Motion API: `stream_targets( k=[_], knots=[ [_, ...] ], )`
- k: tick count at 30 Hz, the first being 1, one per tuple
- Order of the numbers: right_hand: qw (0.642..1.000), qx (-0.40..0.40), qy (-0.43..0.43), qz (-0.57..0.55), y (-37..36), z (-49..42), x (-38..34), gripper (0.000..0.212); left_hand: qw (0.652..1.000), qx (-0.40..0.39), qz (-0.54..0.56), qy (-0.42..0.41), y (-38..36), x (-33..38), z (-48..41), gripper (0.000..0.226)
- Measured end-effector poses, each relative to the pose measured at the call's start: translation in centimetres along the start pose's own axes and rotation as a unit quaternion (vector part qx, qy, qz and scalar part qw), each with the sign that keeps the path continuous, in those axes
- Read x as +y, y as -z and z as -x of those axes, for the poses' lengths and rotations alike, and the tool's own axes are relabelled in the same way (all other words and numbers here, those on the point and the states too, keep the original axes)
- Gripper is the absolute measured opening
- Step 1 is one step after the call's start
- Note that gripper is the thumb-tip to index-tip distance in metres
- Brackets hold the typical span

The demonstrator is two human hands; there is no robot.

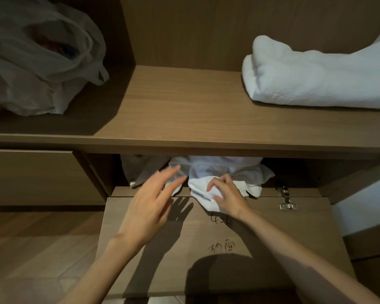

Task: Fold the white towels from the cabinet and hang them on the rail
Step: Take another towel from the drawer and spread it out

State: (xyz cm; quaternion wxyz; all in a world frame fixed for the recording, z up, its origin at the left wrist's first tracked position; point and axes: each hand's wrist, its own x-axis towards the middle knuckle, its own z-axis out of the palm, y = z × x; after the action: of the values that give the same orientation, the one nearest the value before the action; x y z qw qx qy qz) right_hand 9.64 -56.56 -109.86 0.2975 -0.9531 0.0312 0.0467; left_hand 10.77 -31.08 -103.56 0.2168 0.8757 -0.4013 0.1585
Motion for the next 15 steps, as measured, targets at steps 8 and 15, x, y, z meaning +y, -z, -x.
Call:
stream_targets(
  k=[8, 15],
  knots=[
    [0.989, 0.126, 0.053, -0.057, 6.7, 4.2, -1.7, 0.035, 0.960, -0.205, 0.086, 0.170, -8.2, 0.2, -2.3, 0.062],
    [0.997, 0.073, -0.009, -0.034, 3.8, 4.7, 0.5, 0.026, 0.942, -0.237, -0.012, 0.239, -11.7, -1.3, -3.9, 0.064]
  ],
)
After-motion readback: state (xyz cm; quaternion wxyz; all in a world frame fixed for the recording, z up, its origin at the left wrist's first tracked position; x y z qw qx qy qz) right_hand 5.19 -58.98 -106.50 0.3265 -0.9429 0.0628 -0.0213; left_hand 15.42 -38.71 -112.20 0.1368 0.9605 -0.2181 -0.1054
